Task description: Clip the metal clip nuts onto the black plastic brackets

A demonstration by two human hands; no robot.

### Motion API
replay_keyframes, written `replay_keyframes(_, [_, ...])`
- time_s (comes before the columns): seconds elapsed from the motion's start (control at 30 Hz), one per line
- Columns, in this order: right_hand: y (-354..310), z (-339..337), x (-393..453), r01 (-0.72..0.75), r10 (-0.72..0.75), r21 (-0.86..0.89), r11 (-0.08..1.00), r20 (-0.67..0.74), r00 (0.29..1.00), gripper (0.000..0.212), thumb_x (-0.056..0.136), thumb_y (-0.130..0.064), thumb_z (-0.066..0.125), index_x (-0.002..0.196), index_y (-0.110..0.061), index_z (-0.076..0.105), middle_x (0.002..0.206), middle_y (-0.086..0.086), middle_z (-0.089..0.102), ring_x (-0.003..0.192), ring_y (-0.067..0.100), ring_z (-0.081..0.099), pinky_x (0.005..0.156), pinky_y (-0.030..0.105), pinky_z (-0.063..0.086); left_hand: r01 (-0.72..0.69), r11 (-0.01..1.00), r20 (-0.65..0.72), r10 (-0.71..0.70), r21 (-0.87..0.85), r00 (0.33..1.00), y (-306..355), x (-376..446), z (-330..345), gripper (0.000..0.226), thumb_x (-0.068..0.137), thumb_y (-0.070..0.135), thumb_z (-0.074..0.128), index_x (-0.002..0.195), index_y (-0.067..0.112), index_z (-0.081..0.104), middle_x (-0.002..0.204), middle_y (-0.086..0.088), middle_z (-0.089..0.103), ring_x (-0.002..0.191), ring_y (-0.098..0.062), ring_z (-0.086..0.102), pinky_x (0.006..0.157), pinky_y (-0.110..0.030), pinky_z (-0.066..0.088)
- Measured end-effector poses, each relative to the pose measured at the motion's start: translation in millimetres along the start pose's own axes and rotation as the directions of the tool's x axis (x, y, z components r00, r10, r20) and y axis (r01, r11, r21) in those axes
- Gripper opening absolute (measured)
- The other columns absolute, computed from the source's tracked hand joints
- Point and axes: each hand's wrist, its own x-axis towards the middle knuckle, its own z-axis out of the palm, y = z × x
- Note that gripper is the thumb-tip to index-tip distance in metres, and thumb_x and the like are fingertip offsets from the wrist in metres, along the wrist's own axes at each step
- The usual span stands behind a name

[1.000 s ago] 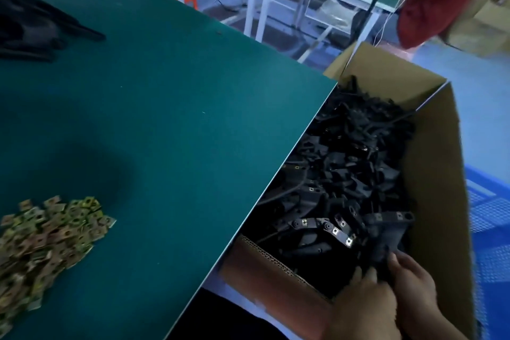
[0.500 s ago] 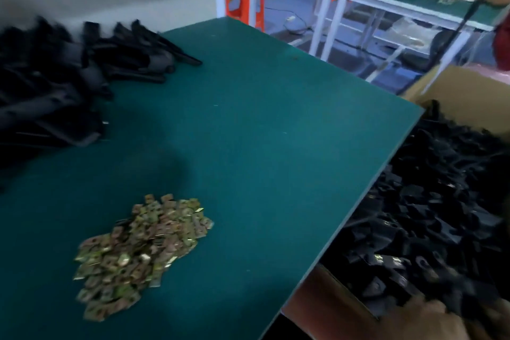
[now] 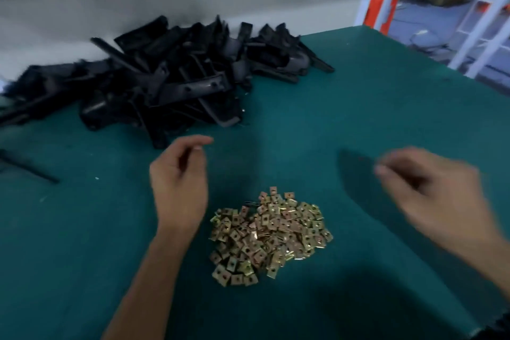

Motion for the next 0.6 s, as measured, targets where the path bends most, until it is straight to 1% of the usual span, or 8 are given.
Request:
replay_keyframes(0.1, [-37.9,74.0,83.9,0.159,-0.176,0.088,0.983,0.238,0.955,0.030,0.093,-0.021,0.074,0.123,-0.021,0.071,0.112,-0.006,0.068,0.091,0.008,0.064,0.090,0.029,0.051,0.059,0.998,-0.106,-0.057,0.016,0.993,-22.5,5.5,-11.2,0.029,0.099,0.009,0.051,0.088,0.026,0.072,0.050,0.013,0.039,0.044,-0.007,0.029,0.040,-0.022,0.026])
replay_keyframes(0.17, [-56.9,120.8,123.1,0.154,-0.189,0.128,0.980,0.347,0.919,0.047,0.096,-0.027,0.070,0.142,-0.022,0.058,0.129,-0.003,0.053,0.091,0.010,0.058,0.093,0.032,0.050,0.055,0.999,-0.078,-0.054,0.001,0.995,-31.4,9.6,-13.6,0.027,0.098,0.015,0.052,0.086,0.029,0.071,0.050,0.012,0.039,0.043,-0.008,0.029,0.040,-0.022,0.026])
replay_keyframes(0.23, [-65.0,155.0,152.3,0.181,-0.188,0.058,0.982,0.425,0.885,0.059,0.098,-0.037,0.066,0.152,-0.031,0.043,0.132,-0.005,0.038,0.091,0.013,0.052,0.084,0.038,0.052,0.034,0.999,-0.020,-0.033,0.030,0.999,-31.3,9.8,-9.5,0.025,0.096,0.016,0.054,0.085,0.028,0.071,0.047,0.011,0.041,0.041,-0.006,0.031,0.039,-0.020,0.026])
replay_keyframes(0.33, [-69.1,186.1,178.4,0.290,-0.201,-0.135,0.948,0.453,0.869,0.042,0.100,-0.040,0.060,0.142,-0.036,0.054,0.116,-0.006,0.034,0.099,0.019,0.048,0.070,0.036,0.045,0.052,0.997,-0.021,-0.051,0.054,0.998,-29.2,10.6,-7.6,0.027,0.096,0.011,0.055,0.081,0.027,0.072,0.046,0.012,0.042,0.041,-0.004,0.032,0.039,-0.019,0.025])
replay_keyframes(0.4, [-67.7,188.9,183.0,0.412,-0.282,-0.243,0.878,0.432,0.857,0.022,0.103,-0.031,0.054,0.119,-0.030,0.069,0.104,-0.004,0.042,0.102,0.024,0.051,0.067,0.035,0.041,0.090,0.995,-0.036,-0.089,0.039,0.995,-28.3,11.7,-8.8,0.027,0.095,0.009,0.056,0.080,0.025,0.072,0.046,0.012,0.042,0.041,-0.004,0.032,0.039,-0.020,0.026])
replay_keyframes(0.47, [-62.8,189.4,182.4,0.490,-0.351,-0.320,0.811,0.404,0.845,0.017,0.103,-0.026,0.049,0.100,-0.023,0.066,0.092,-0.003,0.051,0.098,0.028,0.055,0.063,0.036,0.041,0.102,0.994,-0.031,-0.100,0.048,0.994,-28.5,11.9,-7.9,0.027,0.095,0.008,0.056,0.080,0.024,0.072,0.046,0.012,0.044,0.040,-0.004,0.033,0.039,-0.020,0.027])
replay_keyframes(0.53, [-60.2,189.6,181.5,0.419,-0.298,-0.333,0.844,0.359,0.885,0.025,0.101,-0.044,0.049,0.103,-0.023,0.063,0.096,0.001,0.064,0.099,0.032,0.062,0.065,0.037,0.047,0.100,0.993,-0.009,-0.100,0.059,0.995,-27.8,11.2,-6.3,0.026,0.095,0.009,0.056,0.080,0.024,0.071,0.046,0.011,0.046,0.040,-0.004,0.034,0.039,-0.020,0.027])
replay_keyframes(0.6, [-60.8,190.7,182.9,0.237,-0.122,-0.301,0.924,0.355,0.927,0.054,0.091,-0.069,0.050,0.119,-0.024,0.064,0.107,0.002,0.069,0.101,0.030,0.065,0.067,0.036,0.049,0.094,0.993,0.002,-0.094,0.075,0.996,-26.7,11.4,-5.3,0.026,0.094,0.008,0.056,0.080,0.024,0.072,0.046,0.009,0.048,0.040,-0.005,0.035,0.039,-0.021,0.027])
